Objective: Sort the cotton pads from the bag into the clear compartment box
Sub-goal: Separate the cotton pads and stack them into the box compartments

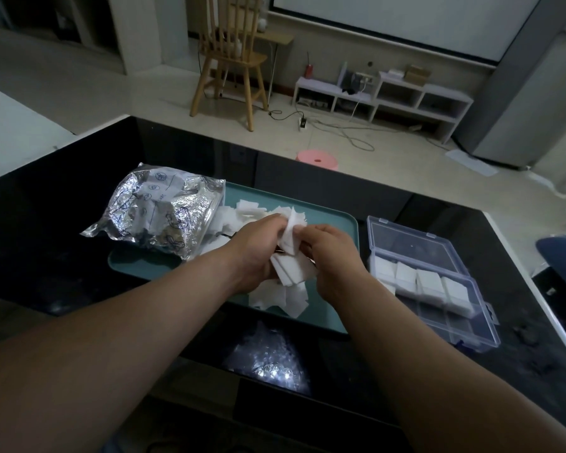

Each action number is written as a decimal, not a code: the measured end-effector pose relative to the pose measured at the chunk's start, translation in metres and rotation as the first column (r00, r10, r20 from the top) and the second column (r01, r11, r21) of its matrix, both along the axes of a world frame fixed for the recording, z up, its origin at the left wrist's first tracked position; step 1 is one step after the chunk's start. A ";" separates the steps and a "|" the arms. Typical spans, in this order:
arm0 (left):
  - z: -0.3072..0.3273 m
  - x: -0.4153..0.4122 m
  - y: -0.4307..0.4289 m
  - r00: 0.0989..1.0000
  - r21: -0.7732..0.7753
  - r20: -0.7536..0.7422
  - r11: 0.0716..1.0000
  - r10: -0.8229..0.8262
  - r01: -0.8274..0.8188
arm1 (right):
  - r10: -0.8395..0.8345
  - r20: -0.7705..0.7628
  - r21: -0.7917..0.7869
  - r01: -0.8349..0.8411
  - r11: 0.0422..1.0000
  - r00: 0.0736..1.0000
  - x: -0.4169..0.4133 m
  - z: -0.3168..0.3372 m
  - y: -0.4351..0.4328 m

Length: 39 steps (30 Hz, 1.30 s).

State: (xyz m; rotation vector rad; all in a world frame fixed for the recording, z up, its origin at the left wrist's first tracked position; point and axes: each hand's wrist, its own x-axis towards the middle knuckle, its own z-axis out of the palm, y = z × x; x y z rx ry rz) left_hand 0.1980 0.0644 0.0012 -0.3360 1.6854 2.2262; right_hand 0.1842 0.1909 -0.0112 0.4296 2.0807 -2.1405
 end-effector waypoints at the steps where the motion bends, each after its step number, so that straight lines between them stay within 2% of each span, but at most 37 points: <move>1: 0.000 0.001 0.000 1.000 0.006 -0.003 1.000 0.002 -0.002 | -0.013 0.003 -0.003 0.013 1.000 1.000 0.000 0.001 0.000; 6: -0.002 -0.002 -0.001 1.000 0.026 -0.017 1.000 -0.014 0.014 | 0.009 0.043 -0.078 -0.006 0.997 0.999 0.003 0.009 0.001; 14: -0.008 -0.005 -0.003 0.997 0.077 -0.003 0.994 -0.071 0.071 | 0.021 0.039 -0.036 -0.019 0.999 0.999 0.003 0.009 0.001; 18: -0.007 -0.003 -0.002 0.983 0.162 0.000 0.970 -0.184 0.182 | -0.055 -0.005 0.024 0.055 0.998 0.998 0.002 0.013 0.004; 20: -0.008 -0.001 -0.001 0.971 0.082 -0.028 0.968 -0.238 0.239 | -0.101 -0.042 0.039 0.103 0.994 0.994 0.001 0.018 0.010; 24: -0.010 -0.001 -0.001 0.976 -0.133 -0.077 0.973 -0.202 0.191 | -0.155 -0.089 0.009 0.156 0.988 0.984 -0.005 0.026 0.027; 26: -0.009 -0.003 -0.005 0.976 -0.222 -0.111 0.962 -0.187 0.159 | -0.096 -0.091 -0.016 0.095 0.995 0.991 -0.008 0.033 0.039; 31: -0.003 -0.007 -0.013 0.962 -0.293 -0.150 0.940 -0.226 0.175 | 0.275 -0.015 0.043 -0.274 0.961 0.961 0.000 0.048 0.054; 36: 0.001 -0.006 -0.011 0.951 -0.320 -0.181 0.930 -0.250 0.183 | 0.389 0.039 0.180 -0.389 0.903 0.920 0.006 0.042 0.054; 39: 0.002 -0.008 -0.012 0.955 -0.274 -0.174 0.943 -0.241 0.188 | 0.398 -0.011 0.375 -0.365 0.852 0.917 0.009 0.039 0.048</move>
